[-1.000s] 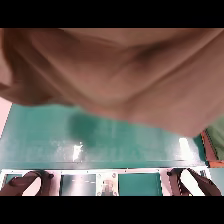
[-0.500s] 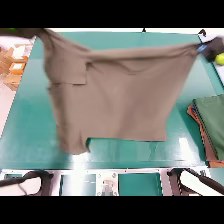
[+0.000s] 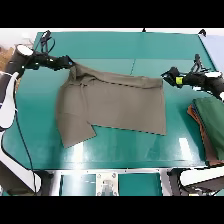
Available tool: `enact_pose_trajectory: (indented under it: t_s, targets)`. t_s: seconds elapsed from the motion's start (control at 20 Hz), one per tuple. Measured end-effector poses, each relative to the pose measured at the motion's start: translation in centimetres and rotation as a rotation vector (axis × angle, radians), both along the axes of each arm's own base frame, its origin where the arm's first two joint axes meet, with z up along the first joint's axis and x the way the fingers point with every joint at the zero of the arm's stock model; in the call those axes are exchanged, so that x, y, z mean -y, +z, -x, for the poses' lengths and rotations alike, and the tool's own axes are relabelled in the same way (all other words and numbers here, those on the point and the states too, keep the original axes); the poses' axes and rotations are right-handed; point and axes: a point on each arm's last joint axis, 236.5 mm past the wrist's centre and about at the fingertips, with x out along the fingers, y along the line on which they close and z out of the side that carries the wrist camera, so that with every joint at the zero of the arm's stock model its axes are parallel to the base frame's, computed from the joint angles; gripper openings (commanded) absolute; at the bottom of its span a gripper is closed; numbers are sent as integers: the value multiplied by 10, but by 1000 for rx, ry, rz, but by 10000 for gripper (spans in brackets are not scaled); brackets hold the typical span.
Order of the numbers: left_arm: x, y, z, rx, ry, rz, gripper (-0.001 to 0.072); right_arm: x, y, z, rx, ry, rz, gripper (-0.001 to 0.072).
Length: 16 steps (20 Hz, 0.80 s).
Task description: Fold the shirts.
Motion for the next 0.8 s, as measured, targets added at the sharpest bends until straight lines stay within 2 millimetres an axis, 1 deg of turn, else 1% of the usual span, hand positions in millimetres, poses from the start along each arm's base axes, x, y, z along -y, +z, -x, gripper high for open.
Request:
enact_pose_trajectory:
  t_s: [0.05, 0.1, 0.15, 0.25, 0.3, 0.35, 0.4, 0.45, 0.5, 0.6, 0.7, 0.75, 0.8]
  targets:
    - [-11, 5, 4, -18, -10, 11, 659, 9, 3, 4, -8, 6, -18, 290]
    - [-24, 8, 11, -51, -18, 28, 659, 17, 6, 12, -24, 21, -40, 289]
    - [-40, 6, 22, -97, -22, 39, 659, 26, 9, 23, -41, 34, -58, 289]
    - [-72, -2, 48, -209, -21, 74, 657, 44, 13, 52, -84, 47, -88, 290]
    - [-85, -10, 64, -274, -25, 94, 632, 51, 10, 72, -125, 52, -92, 289]
    - [-95, -23, 83, -352, -26, 116, 535, 57, 6, 91, -163, 46, -96, 290]
    - [-103, -34, 100, -421, -30, 141, 531, 65, 0, 111, -204, 22, -97, 289]
    - [-106, -45, 115, -477, -32, 164, 532, 68, -7, 131, -246, 3, -101, 290]
    - [-108, -60, 131, -540, -32, 179, 531, 68, -15, 150, -290, -16, -110, 290]
    - [-104, -83, 152, -616, -41, 205, 531, 62, -31, 181, -350, -47, -128, 291]
    - [-97, -106, 170, -674, -46, 214, 531, 53, -47, 206, -407, -74, -153, 293]
    - [-94, -115, 180, -701, -51, 221, 531, 46, -55, 217, -435, -76, -165, 305]
    - [-89, -119, 188, -724, -60, 240, 531, 41, -64, 228, -464, -78, -174, 339]
